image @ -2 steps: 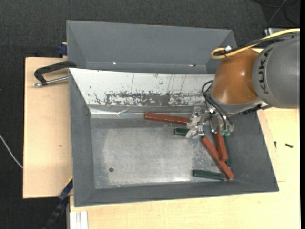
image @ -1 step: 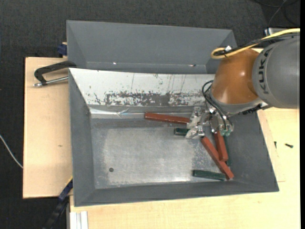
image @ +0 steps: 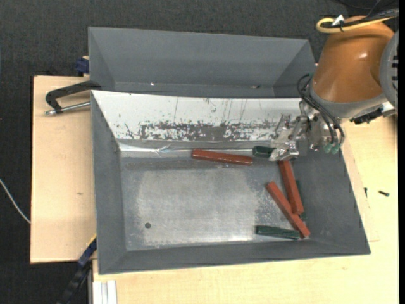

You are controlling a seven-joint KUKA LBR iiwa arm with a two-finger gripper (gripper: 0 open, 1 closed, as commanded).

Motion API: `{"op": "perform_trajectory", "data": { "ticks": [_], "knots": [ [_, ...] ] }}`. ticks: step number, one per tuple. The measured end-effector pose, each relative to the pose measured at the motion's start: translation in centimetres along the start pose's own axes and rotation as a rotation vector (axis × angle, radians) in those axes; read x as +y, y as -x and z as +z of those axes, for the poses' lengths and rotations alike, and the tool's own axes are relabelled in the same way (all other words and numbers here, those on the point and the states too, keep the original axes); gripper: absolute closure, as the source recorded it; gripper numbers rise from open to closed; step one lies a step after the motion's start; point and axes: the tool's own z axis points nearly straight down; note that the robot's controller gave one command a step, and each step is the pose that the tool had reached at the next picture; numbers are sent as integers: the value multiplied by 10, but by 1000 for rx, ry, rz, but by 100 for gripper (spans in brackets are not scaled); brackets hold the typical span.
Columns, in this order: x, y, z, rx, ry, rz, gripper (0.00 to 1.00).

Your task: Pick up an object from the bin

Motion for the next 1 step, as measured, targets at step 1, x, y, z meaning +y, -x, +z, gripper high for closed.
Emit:
{"op": "perform_trajectory", "data": {
  "ticks": [1],
  "knots": [
    [0,0,0,0,0,0,100]
  ]
}}
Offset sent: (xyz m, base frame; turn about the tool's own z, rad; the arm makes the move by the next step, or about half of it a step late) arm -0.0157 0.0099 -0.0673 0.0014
